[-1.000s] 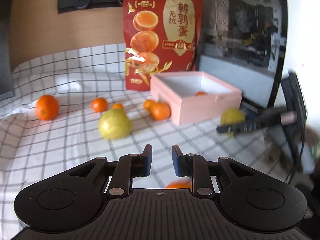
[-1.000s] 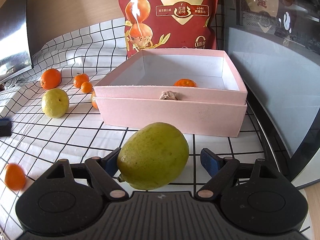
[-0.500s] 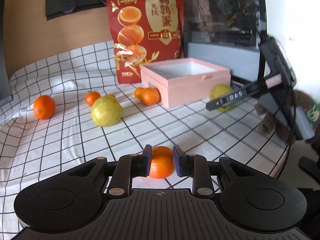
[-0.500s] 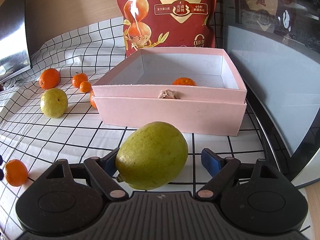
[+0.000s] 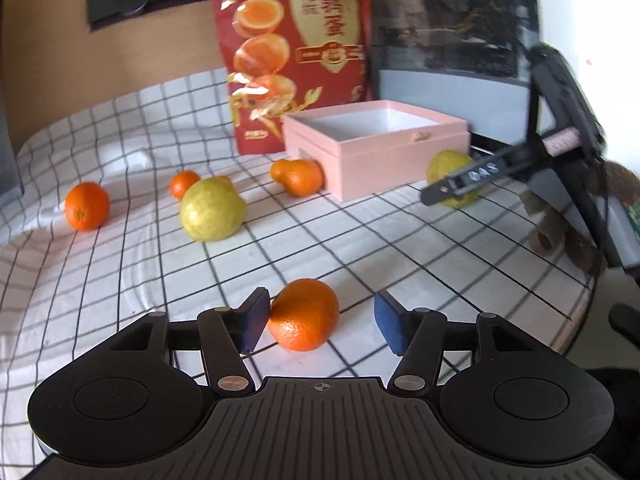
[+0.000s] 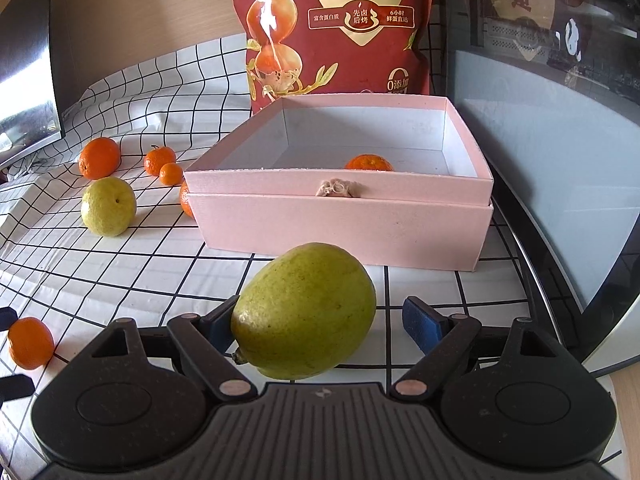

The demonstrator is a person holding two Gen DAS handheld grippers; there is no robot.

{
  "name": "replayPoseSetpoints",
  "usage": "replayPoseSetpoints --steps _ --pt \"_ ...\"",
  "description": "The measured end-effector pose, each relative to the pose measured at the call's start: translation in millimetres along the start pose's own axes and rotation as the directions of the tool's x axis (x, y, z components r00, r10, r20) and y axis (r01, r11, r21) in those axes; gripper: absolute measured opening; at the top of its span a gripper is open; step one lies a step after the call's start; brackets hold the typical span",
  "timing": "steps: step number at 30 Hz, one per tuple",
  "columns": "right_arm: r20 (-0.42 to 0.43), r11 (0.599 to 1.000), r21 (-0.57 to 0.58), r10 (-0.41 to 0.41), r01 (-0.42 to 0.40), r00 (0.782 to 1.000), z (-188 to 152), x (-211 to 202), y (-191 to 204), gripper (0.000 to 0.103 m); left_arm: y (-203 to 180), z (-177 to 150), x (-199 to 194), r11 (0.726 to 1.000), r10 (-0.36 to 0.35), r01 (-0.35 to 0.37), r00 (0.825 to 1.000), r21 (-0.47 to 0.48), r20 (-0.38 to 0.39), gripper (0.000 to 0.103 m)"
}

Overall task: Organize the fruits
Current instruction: 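Lift the mandarin with the left gripper while the right gripper holds the green pear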

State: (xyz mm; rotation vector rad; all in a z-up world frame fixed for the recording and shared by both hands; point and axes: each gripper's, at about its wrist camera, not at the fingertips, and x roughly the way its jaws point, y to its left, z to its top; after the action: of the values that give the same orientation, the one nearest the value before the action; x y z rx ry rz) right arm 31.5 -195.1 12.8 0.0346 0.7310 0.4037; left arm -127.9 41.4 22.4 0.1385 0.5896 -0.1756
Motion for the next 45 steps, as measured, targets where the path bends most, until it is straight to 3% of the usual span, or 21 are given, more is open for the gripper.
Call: replayPoseSetpoints --steps 5,8,11,18,25,29,33,41,43,45 --pt "-0.003 1.000 -0.001 0.001 -0.001 1.000 -0.7 0.6 0.3 0.087 13.5 -1.7 12.8 0.998 0.042 -0.043 0.999 -0.049 -0.025 0.059" --pt "-0.007 1.000 -0.004 0.002 -0.002 1.000 -0.6 1.8 0.7 0.087 21.3 -3.5 16.7 0.995 0.026 -0.029 0.999 -0.097 -0.033 0.059" --pt "-0.011 1.000 -0.007 0.002 -0.002 1.000 -0.6 2.5 1.2 0.088 31.1 -3.7 17.6 0.989 0.023 -0.027 0.999 -0.147 -0.025 0.045" --pt "-0.016 1.000 -0.013 0.002 -0.002 1.000 -0.7 3.6 2.0 0.090 42.1 -3.9 18.3 0.976 -0.009 0.006 1.000 -0.219 -0.014 0.045" --pt "-0.068 0.994 -0.107 -0.022 0.015 0.997 1.4 13.6 15.9 0.103 40.2 24.3 41.9 0.943 -0.044 0.068 0.996 -0.324 0.080 0.045" --pt "-0.075 0.994 -0.107 -0.019 0.011 0.997 1.6 13.3 14.0 0.103 34.7 32.6 61.7 0.926 -0.057 0.093 0.993 -0.365 0.107 0.045" --pt "-0.092 0.994 -0.113 -0.017 0.007 0.996 3.7 13.8 13.5 0.103 32.0 33.3 74.1 0.914 -0.069 0.097 0.994 -0.394 0.084 0.045" --pt "-0.120 0.988 -0.151 0.018 -0.036 0.993 5.8 12.4 12.4 0.103 29.8 36.1 66.3 0.913 -0.085 0.108 0.994 -0.394 0.074 0.045" --pt "-0.151 0.987 -0.153 0.021 -0.044 0.988 9.8 9.0 12.4 0.096 29.7 40.1 61.6 0.910 -0.094 0.118 0.992 -0.397 0.080 0.045" --pt "-0.129 0.987 -0.154 0.020 -0.040 0.991 20.0 -2.5 11.5 0.095 29.8 46.3 56.9 0.907 -0.097 0.124 0.991 -0.402 0.088 0.045"
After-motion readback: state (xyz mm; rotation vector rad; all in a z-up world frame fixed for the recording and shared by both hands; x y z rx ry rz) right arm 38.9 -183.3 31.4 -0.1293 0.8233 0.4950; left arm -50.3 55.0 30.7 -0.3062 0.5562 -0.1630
